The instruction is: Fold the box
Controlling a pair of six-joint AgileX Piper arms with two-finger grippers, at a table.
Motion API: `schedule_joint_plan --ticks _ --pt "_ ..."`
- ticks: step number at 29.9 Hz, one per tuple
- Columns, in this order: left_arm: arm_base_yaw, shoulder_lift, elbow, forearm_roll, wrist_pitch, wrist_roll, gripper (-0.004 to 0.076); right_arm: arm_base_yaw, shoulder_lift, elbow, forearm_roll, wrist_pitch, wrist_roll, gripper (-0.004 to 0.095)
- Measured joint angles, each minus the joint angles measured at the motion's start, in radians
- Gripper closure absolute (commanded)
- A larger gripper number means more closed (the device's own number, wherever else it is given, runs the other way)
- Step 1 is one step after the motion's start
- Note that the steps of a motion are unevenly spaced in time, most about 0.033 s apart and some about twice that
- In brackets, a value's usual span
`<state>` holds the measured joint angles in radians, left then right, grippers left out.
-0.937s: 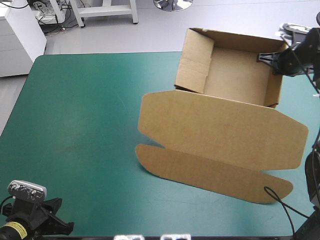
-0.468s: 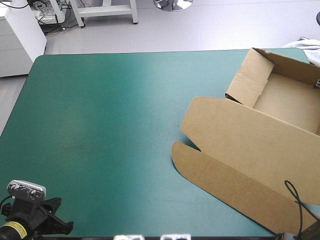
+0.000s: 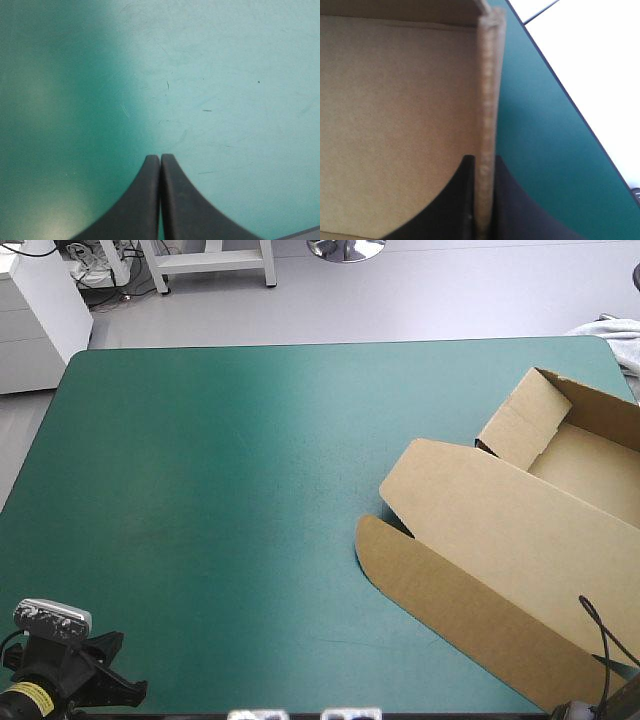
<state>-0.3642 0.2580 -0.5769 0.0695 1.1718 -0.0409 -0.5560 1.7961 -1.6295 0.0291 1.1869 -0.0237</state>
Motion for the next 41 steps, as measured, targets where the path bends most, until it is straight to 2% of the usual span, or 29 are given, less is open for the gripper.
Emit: schedule_joint_plan --ticks 2,6,9,18,29,33,38,41 --pt "0.000 0.000 0.000 0.000 0.000 0.000 0.0734 0.000 0.017 0.000 -0.005 0.003 0.001 0.0788" --pt "0.000 0.000 0.000 0.000 0.000 0.000 0.0734 0.000 0.037 0.001 -0.024 0.019 0.002 0.0523" --pt "0.000 0.000 0.000 0.000 0.000 0.000 0.0734 0.000 0.039 0.001 -0.041 0.033 0.002 0.0459" --pt "0.000 -0.001 0.000 0.000 0.000 0.000 0.0734 -0.001 0.038 -0.103 -0.038 0.046 0.008 0.0460" --pt "0.000 -0.001 0.000 0.003 -0.001 0.020 0.0734 -0.003 -0.127 -0.150 0.109 0.054 -0.088 0.0474" --pt "0.000 -0.001 0.000 0.003 -0.001 0.026 0.0734 -0.003 -0.223 -0.149 0.213 0.054 -0.101 0.0582" --pt "0.000 -0.001 0.000 0.003 -0.001 0.026 0.0734 -0.003 -0.386 -0.094 0.291 0.055 -0.063 0.0782" --pt "0.000 -0.001 0.000 0.003 -0.001 0.026 0.0734 -0.002 -0.494 -0.018 0.320 0.055 -0.071 0.0827"
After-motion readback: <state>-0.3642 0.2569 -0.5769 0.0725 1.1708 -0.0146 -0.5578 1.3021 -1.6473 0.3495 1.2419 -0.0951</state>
